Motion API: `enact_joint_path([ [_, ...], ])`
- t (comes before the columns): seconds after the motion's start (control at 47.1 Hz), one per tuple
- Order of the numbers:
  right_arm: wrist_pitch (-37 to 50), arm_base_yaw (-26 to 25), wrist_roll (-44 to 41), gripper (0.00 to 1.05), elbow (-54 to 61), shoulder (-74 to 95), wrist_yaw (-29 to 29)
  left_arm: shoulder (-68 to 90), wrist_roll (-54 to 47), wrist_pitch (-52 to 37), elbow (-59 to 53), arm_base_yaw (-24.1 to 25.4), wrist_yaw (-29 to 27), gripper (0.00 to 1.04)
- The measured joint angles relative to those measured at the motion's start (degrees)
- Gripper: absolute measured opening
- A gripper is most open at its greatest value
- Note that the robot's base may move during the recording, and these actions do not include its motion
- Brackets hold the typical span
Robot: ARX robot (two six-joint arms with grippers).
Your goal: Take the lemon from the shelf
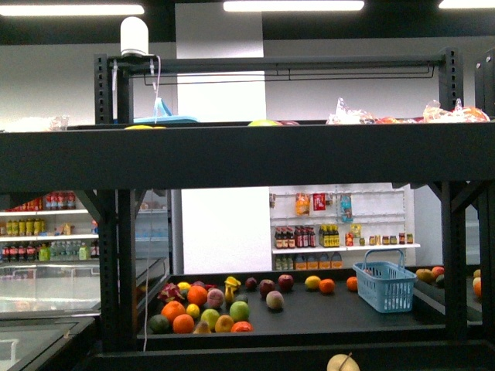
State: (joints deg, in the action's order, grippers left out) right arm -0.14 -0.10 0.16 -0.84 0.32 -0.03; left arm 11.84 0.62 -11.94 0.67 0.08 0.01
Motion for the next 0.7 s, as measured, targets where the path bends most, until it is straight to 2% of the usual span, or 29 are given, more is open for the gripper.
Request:
enact_joint_path([
  [0.106,0.00,0.00,0.00,0.97,0.00,0.00,0.00,-2.67,0.00,2.78,0.00,0.00,0.00,0.02],
  [0.191,0.00,0.00,0.00,0.97,0.00,0.00,0.00,-9.66,-0.04,11.10,0.02,0.00,-0.02,0.02],
  [0.424,0.00,0.00,0.00,0.97,0.00,-0.04,-0.02,-11.47,-0.04,11.82,0.02,0.00,-0.02,0.02],
  [0.509,0.00,0.00,0.00,0.97,0.00,-0.04,-0.02,-11.47,-0.04,11.85,0.02,0.00,-0.02,0.15],
  [0.573,0.00,0.00,0.00,0.97,0.00,-0.04,-0.02,-11.47,-0.04,11.87,0.02,0.00,-0.02,0.28],
  [0.615,0.00,0.00,0.00,0.97,0.00,-0.04,-0.02,-11.47,-0.04,11.87,0.02,0.00,-0.02,0.40],
  [0.7,0.00,0.00,0.00,0.97,0.00,-0.04,-0.02,-11.47,-0.04,11.87,0.02,0.00,0.00,0.55],
])
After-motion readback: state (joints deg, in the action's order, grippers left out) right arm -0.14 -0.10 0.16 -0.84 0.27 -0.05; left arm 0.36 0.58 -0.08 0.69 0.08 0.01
